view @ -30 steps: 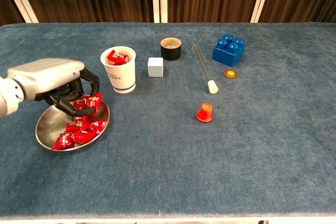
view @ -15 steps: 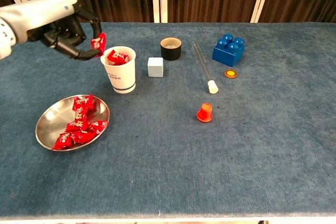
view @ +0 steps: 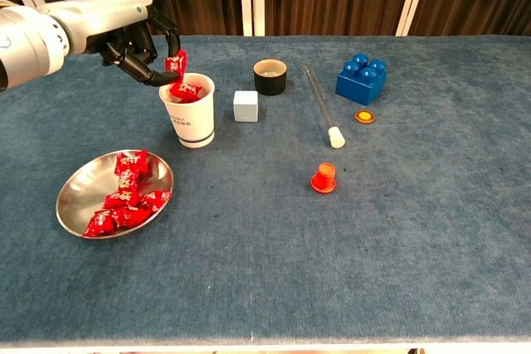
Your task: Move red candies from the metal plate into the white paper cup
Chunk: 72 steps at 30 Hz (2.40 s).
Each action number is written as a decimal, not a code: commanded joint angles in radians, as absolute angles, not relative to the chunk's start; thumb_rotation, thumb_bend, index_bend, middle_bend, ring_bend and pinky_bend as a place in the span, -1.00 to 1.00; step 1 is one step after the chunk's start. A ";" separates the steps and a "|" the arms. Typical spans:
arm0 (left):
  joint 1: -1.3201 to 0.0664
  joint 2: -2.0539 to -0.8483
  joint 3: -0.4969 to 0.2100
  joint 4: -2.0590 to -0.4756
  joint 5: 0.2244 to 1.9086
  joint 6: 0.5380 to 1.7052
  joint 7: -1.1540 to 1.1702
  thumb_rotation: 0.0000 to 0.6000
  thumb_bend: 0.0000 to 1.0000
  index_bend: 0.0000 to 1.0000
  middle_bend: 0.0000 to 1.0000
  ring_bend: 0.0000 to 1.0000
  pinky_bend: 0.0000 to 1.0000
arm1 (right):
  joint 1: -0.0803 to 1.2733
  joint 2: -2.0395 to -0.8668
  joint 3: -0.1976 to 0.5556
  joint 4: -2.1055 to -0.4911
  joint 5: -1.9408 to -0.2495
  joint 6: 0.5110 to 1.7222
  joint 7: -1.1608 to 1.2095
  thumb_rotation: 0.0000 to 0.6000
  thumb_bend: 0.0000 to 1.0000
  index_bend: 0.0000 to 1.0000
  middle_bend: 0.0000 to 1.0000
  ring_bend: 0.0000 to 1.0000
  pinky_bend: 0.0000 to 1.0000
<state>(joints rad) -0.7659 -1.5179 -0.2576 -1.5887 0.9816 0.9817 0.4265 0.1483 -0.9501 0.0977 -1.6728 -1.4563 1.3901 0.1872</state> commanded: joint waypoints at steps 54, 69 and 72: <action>-0.586 -1.613 -0.064 -1.480 1.146 1.086 0.452 1.00 -0.61 -0.03 0.83 0.73 0.60 | 0.156 -0.947 0.098 -1.696 -1.465 1.386 0.164 1.00 -0.88 -1.00 -1.00 -1.00 -0.94; -0.597 -1.630 -0.078 -1.456 1.113 1.036 0.454 1.00 -0.48 -0.02 0.83 0.73 0.60 | 0.156 -0.947 0.098 -1.693 -1.460 1.383 0.164 1.00 -0.88 -1.00 -1.00 -1.00 -0.94; -0.599 -1.635 -0.082 -1.446 1.111 1.030 0.444 1.00 -0.41 0.06 0.83 0.73 0.60 | 0.156 -0.946 0.099 -1.695 -1.459 1.383 0.163 1.00 -0.88 -1.00 -1.00 -1.00 -0.94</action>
